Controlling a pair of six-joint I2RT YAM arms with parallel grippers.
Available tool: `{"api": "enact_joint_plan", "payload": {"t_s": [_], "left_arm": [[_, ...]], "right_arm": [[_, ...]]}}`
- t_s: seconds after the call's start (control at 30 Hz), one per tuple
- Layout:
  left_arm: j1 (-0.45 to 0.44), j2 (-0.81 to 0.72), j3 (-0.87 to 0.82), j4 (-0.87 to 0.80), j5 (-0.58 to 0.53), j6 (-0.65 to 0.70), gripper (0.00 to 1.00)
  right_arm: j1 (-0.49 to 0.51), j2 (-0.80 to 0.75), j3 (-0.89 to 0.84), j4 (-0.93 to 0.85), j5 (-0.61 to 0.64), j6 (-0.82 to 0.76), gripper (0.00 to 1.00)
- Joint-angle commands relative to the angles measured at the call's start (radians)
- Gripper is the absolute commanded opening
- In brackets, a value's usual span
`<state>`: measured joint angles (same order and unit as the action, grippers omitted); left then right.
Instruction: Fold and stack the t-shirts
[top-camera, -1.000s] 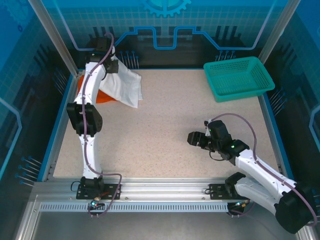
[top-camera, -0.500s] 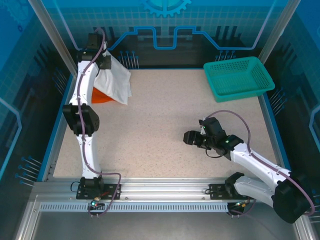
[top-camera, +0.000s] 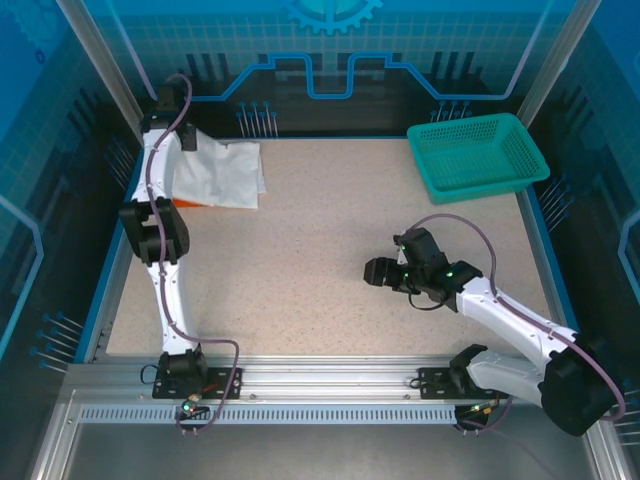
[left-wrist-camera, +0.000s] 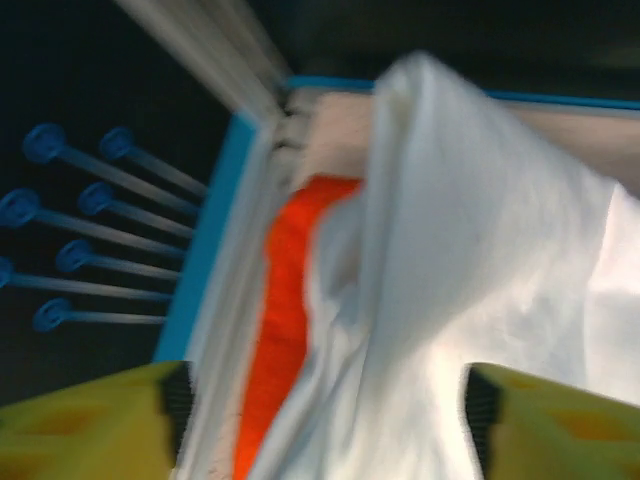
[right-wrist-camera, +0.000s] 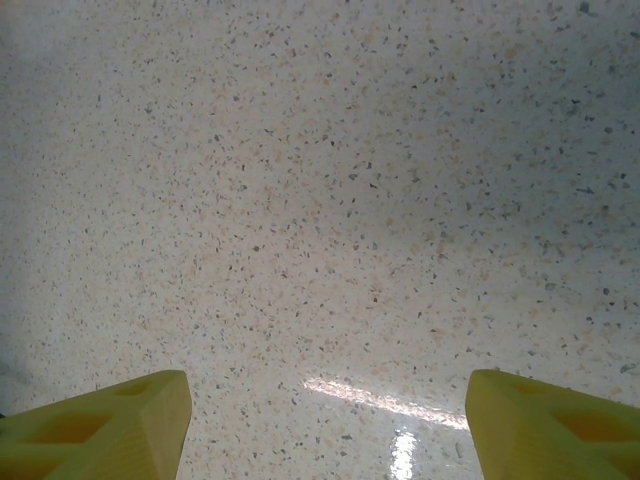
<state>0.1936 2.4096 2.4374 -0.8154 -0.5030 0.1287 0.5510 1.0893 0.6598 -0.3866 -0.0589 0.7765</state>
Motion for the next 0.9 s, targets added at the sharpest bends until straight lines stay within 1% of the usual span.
{"api": "enact_joint_plan", "payload": {"t_s": [0.0, 0.07, 0.1, 0.13, 0.17, 0.27, 0.37, 0.43, 0.47, 0.57, 0.6, 0.67, 0.73, 0.8, 0.87], "left_arm": [[0.042, 0.026, 0.130, -0.062, -0.320, -0.139, 0.89], [0.046, -0.014, 0.141, -0.114, -0.341, -0.202, 0.92], [0.046, -0.046, 0.129, -0.124, -0.340, -0.227, 0.98], [0.046, -0.073, 0.123, -0.137, -0.326, -0.251, 0.99], [0.043, -0.110, 0.115, -0.153, -0.296, -0.269, 0.99], [0.014, -0.225, 0.074, -0.180, -0.260, -0.296, 0.99], [-0.033, -0.384, -0.052, -0.170, -0.211, -0.330, 0.99], [-0.058, -0.523, -0.206, -0.136, -0.142, -0.385, 0.99], [-0.067, -0.608, -0.310, -0.093, -0.075, -0.413, 0.99], [-0.086, -0.872, -0.670, 0.108, 0.124, -0.468, 0.99], [-0.086, -0.958, -0.797, 0.180, 0.195, -0.496, 0.99], [-0.086, -1.118, -1.022, 0.328, 0.310, -0.518, 0.99], [-0.086, -1.246, -1.206, 0.441, 0.362, -0.534, 0.99], [-0.085, -1.348, -1.372, 0.528, 0.379, -0.534, 0.99], [-0.082, -1.416, -1.485, 0.570, 0.371, -0.530, 0.99]], "right_arm": [[0.013, -0.020, 0.041, -0.056, 0.014, -0.028, 0.74], [0.014, -0.030, 0.041, -0.053, 0.017, -0.028, 0.74], [0.013, -0.036, 0.039, -0.048, 0.018, -0.026, 0.74], [0.013, -0.041, 0.039, -0.044, 0.019, -0.030, 0.75], [0.013, -0.048, 0.041, -0.043, 0.026, -0.038, 0.75], [0.012, -0.081, 0.049, -0.039, 0.065, -0.060, 0.75], [0.011, -0.129, 0.045, -0.005, 0.135, -0.076, 0.77], [0.009, -0.154, 0.054, 0.010, 0.203, -0.092, 0.79], [0.005, -0.164, 0.065, 0.009, 0.255, -0.092, 0.82], [-0.016, -0.168, 0.113, -0.006, 0.390, -0.095, 0.88], [-0.024, -0.162, 0.131, -0.019, 0.449, -0.091, 0.99], [-0.052, -0.146, 0.163, -0.038, 0.536, -0.087, 1.00], [-0.102, -0.128, 0.189, -0.052, 0.576, -0.082, 1.00], [-0.179, -0.119, 0.204, -0.053, 0.558, -0.065, 1.00], [-0.237, -0.118, 0.193, -0.004, 0.533, -0.093, 1.00]]}}
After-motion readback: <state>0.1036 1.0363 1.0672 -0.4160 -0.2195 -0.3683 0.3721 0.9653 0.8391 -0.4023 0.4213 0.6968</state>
